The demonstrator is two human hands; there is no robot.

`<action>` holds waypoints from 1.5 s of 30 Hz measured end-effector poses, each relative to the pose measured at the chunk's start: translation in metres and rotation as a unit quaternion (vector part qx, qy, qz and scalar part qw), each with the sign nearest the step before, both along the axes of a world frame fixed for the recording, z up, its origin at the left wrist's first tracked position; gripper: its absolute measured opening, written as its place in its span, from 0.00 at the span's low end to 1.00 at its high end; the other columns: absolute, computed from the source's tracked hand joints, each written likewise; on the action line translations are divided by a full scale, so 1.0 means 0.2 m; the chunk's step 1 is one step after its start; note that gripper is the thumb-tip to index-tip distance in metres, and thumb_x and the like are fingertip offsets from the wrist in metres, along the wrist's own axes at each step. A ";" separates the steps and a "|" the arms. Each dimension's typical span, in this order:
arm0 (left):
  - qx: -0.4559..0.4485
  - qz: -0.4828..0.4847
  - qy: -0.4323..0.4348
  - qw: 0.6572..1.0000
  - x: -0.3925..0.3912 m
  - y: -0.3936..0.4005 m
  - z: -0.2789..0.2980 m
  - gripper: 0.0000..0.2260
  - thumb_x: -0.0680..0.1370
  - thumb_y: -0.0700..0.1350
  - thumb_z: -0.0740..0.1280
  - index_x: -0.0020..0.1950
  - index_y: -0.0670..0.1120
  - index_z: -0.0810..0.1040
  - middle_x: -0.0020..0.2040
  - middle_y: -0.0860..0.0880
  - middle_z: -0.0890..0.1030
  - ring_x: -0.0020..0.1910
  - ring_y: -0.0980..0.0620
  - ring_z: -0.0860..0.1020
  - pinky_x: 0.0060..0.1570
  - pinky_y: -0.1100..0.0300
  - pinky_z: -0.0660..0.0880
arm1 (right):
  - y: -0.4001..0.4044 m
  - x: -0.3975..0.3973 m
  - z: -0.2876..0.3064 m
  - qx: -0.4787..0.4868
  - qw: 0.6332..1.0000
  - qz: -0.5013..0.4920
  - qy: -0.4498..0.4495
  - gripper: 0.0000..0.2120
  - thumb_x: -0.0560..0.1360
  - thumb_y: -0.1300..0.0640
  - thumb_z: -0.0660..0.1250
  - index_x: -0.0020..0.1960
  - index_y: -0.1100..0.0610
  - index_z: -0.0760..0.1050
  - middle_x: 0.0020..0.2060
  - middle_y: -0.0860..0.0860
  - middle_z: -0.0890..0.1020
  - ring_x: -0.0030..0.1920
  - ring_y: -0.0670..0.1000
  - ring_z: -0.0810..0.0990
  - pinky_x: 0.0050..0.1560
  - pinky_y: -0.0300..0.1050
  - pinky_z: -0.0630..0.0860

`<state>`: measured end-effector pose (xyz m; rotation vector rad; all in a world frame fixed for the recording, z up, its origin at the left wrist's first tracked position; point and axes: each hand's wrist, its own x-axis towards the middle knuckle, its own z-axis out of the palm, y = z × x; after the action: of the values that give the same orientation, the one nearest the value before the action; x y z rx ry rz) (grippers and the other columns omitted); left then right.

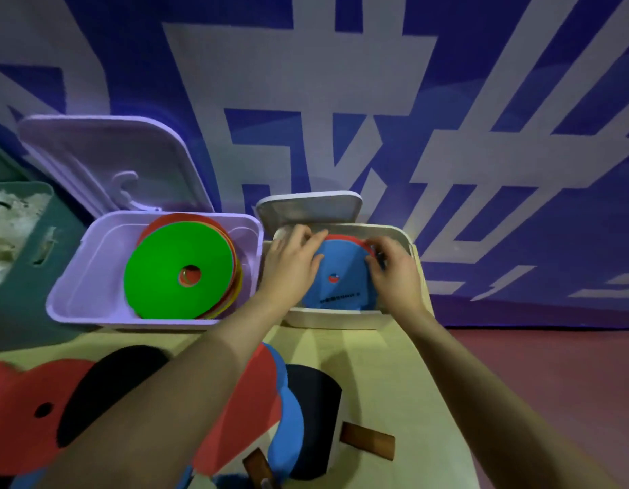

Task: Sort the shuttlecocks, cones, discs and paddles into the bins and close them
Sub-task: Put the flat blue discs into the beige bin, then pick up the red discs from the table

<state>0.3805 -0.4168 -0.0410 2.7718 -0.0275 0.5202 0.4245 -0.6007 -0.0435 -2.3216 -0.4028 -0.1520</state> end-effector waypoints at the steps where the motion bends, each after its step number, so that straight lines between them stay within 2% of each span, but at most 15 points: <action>1: 0.037 0.001 0.034 0.999 0.00 0.00 -0.02 0.17 0.72 0.49 0.67 0.59 0.44 0.79 0.46 0.44 0.78 0.44 0.39 0.77 0.44 0.49 0.75 | 0.00 0.01 -0.03 -0.035 0.999 0.000 0.017 0.12 0.75 0.58 0.67 0.58 0.53 0.76 0.54 0.51 0.78 0.53 0.53 0.77 0.52 0.49 0.75; 5: 0.116 -0.017 0.072 0.991 -0.03 0.05 0.00 0.22 0.71 0.55 0.56 0.57 0.46 0.80 0.46 0.46 0.81 0.47 0.42 0.78 0.46 0.53 0.68 | 0.06 -0.02 -0.05 -0.078 0.996 0.037 0.024 0.14 0.74 0.55 0.67 0.60 0.54 0.77 0.55 0.55 0.78 0.54 0.58 0.76 0.55 0.56 0.72; 9: 0.118 -0.019 0.034 0.992 -0.13 0.16 0.09 0.21 0.72 0.55 0.56 0.53 0.45 0.81 0.46 0.45 0.81 0.45 0.43 0.79 0.45 0.53 0.60 | 0.14 -0.11 0.01 -0.069 0.995 0.071 -0.015 0.13 0.75 0.55 0.66 0.60 0.55 0.77 0.53 0.55 0.79 0.53 0.58 0.76 0.53 0.56 0.73; 13: 0.067 -0.002 0.036 0.997 -0.32 0.30 0.17 0.22 0.72 0.55 0.54 0.55 0.46 0.80 0.47 0.46 0.81 0.47 0.42 0.77 0.46 0.53 0.61 | 0.24 -0.25 0.10 -0.032 0.994 0.085 -0.057 0.12 0.76 0.57 0.65 0.58 0.56 0.77 0.51 0.54 0.79 0.51 0.55 0.77 0.51 0.53 0.74; 16: 0.056 0.005 0.035 0.998 -0.49 0.43 0.18 0.21 0.72 0.55 0.54 0.55 0.47 0.79 0.48 0.47 0.80 0.48 0.43 0.76 0.46 0.53 0.60 | 0.34 -0.40 0.13 -0.008 0.993 0.092 -0.066 0.13 0.75 0.53 0.62 0.55 0.57 0.78 0.49 0.52 0.80 0.49 0.51 0.77 0.50 0.47 0.74; 20: 0.025 0.013 0.035 0.999 -0.74 0.61 0.13 0.20 0.73 0.54 0.56 0.53 0.46 0.80 0.47 0.47 0.81 0.47 0.43 0.78 0.46 0.54 0.62 | 0.53 -0.63 0.08 -0.006 0.993 0.099 -0.057 0.12 0.74 0.53 0.63 0.53 0.57 0.79 0.45 0.53 0.80 0.45 0.57 0.78 0.47 0.56 0.75; 23: -0.001 0.012 0.072 0.997 -0.93 0.76 0.07 0.22 0.73 0.55 0.54 0.56 0.46 0.80 0.49 0.47 0.80 0.49 0.43 0.77 0.48 0.51 0.68 | 0.69 -0.82 0.01 -0.010 0.993 0.111 -0.049 0.12 0.75 0.54 0.62 0.53 0.57 0.79 0.43 0.53 0.79 0.44 0.57 0.79 0.46 0.54 0.76; 28: -0.006 0.017 0.109 0.994 -1.21 1.00 -0.05 0.21 0.73 0.54 0.54 0.54 0.46 0.79 0.47 0.47 0.80 0.49 0.43 0.77 0.48 0.52 0.68 | 0.94 -1.09 -0.12 -0.041 0.990 0.133 -0.009 0.17 0.74 0.49 0.58 0.53 0.57 0.79 0.42 0.53 0.80 0.44 0.57 0.79 0.44 0.47 0.73; 30: -0.002 0.039 0.132 0.990 -1.31 1.09 -0.11 0.19 0.74 0.53 0.56 0.56 0.46 0.79 0.49 0.46 0.80 0.51 0.42 0.76 0.49 0.51 0.68 | 1.03 -1.17 -0.17 -0.059 0.988 0.141 0.022 0.17 0.73 0.49 0.60 0.54 0.57 0.79 0.44 0.54 0.80 0.46 0.57 0.79 0.47 0.49 0.74; 32: 0.002 0.083 0.184 0.979 -1.39 1.17 -0.18 0.17 0.77 0.50 0.60 0.63 0.47 0.75 0.58 0.46 0.77 0.58 0.43 0.73 0.54 0.51 0.65 | 1.13 -1.22 -0.22 -0.110 0.980 0.159 0.056 0.17 0.74 0.49 0.62 0.59 0.56 0.77 0.49 0.54 0.79 0.51 0.58 0.77 0.50 0.51 0.71; 35: 0.026 0.161 0.288 0.944 -1.51 1.32 -0.29 0.24 0.78 0.54 0.60 0.73 0.49 0.63 0.71 0.43 0.64 0.68 0.41 0.62 0.64 0.49 0.59 | 1.28 -1.26 -0.30 -0.202 0.951 0.214 0.090 0.21 0.77 0.47 0.62 0.69 0.50 0.68 0.62 0.50 0.74 0.63 0.55 0.69 0.58 0.47 0.60; 37: 0.030 0.209 0.336 0.918 -1.57 1.41 -0.35 0.29 0.78 0.57 0.59 0.75 0.48 0.55 0.75 0.40 0.56 0.72 0.39 0.56 0.68 0.46 0.55 | 1.37 -1.27 -0.34 -0.230 0.936 0.247 0.102 0.26 0.76 0.42 0.59 0.72 0.48 0.63 0.68 0.48 0.69 0.67 0.53 0.64 0.62 0.49 0.56; 39: 0.020 0.244 0.367 0.897 -1.61 1.47 -0.38 0.34 0.77 0.61 0.59 0.76 0.48 0.50 0.75 0.38 0.52 0.73 0.38 0.53 0.69 0.44 0.53 | 1.46 -1.27 -0.38 -0.246 0.922 0.275 0.118 0.29 0.76 0.40 0.58 0.74 0.48 0.59 0.72 0.48 0.64 0.71 0.53 0.60 0.65 0.52 0.53; 42: 0.014 0.257 0.381 0.888 -1.62 1.54 -0.40 0.40 0.74 0.64 0.63 0.77 0.47 0.49 0.74 0.37 0.56 0.72 0.38 0.56 0.69 0.44 0.53 | 1.57 -1.28 -0.42 -0.270 0.902 0.310 0.132 0.30 0.77 0.41 0.59 0.75 0.47 0.55 0.75 0.48 0.58 0.73 0.53 0.56 0.68 0.56 0.50; 45: -0.015 0.238 0.337 0.911 -1.60 1.58 -0.39 0.39 0.71 0.61 0.69 0.75 0.49 0.56 0.68 0.41 0.64 0.67 0.40 0.62 0.65 0.46 0.57 | 1.65 -1.27 -0.43 -0.271 0.900 0.319 0.124 0.29 0.77 0.42 0.59 0.75 0.47 0.55 0.75 0.48 0.58 0.74 0.53 0.54 0.69 0.59 0.48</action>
<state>0.0607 -0.0998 -0.1195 2.7599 0.8146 -0.3601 0.1709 -0.2715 -0.1292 -2.5449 -1.1624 0.6462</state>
